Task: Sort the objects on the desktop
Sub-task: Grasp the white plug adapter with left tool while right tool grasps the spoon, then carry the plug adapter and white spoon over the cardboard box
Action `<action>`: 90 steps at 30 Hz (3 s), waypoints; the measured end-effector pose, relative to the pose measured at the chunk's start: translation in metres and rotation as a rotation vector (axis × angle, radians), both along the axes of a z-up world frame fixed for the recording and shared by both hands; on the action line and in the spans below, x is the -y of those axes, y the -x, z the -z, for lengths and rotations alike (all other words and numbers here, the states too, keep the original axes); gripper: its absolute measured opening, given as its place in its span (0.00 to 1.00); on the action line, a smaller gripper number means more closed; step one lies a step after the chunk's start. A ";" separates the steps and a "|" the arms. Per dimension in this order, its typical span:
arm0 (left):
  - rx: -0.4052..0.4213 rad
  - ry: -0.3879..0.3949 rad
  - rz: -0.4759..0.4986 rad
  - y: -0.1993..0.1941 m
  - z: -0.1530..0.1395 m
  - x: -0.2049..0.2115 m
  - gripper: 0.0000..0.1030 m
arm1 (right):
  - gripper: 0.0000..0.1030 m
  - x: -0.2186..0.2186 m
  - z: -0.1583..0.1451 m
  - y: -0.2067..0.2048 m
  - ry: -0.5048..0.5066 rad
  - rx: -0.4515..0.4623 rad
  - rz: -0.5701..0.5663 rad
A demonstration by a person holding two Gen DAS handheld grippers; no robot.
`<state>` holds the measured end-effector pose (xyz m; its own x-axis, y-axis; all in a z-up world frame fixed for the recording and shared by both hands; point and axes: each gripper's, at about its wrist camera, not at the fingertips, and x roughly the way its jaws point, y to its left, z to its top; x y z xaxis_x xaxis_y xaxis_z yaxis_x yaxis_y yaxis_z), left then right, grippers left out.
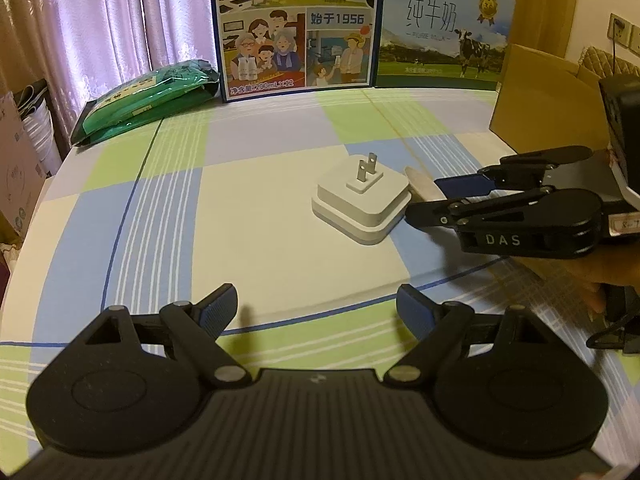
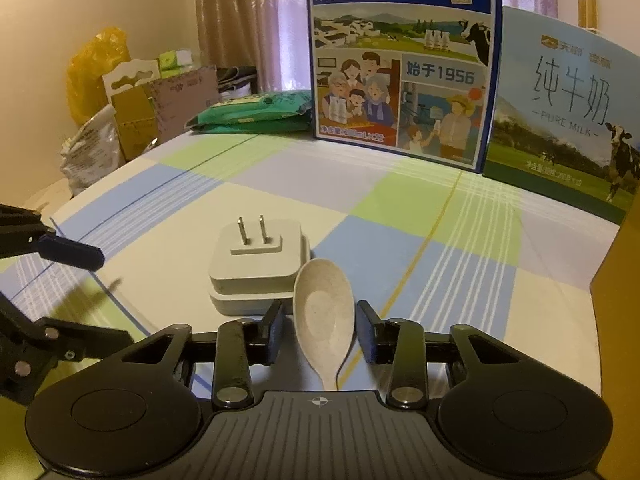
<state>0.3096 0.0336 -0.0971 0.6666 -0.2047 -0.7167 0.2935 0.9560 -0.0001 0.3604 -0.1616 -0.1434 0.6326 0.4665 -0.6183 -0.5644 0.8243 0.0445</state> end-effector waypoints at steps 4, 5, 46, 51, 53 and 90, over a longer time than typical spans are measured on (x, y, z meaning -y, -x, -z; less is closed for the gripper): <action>0.003 -0.001 0.002 0.000 0.000 0.000 0.81 | 0.29 0.002 -0.001 0.000 -0.008 -0.010 0.003; 0.004 -0.002 0.002 0.000 0.000 0.001 0.81 | 0.28 0.002 -0.001 0.001 -0.007 -0.010 0.004; 0.093 0.023 0.304 -0.076 0.035 0.045 0.77 | 0.28 0.023 -0.004 -0.004 0.082 0.011 0.180; 0.061 0.018 0.242 -0.076 0.029 0.049 0.59 | 0.28 0.023 -0.004 -0.004 0.079 0.004 0.183; 0.051 0.002 0.223 -0.075 0.027 0.052 0.59 | 0.28 0.023 -0.004 -0.004 0.077 0.000 0.184; -0.049 0.114 0.050 0.118 -0.024 0.000 0.58 | 0.35 0.006 -0.021 0.173 0.077 -0.177 0.151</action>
<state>0.1914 0.0336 -0.0734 0.6180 -0.3185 -0.7187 0.3375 0.9332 -0.1234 0.1870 -0.1673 -0.1219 0.5705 0.3221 -0.7555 -0.4236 0.9035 0.0653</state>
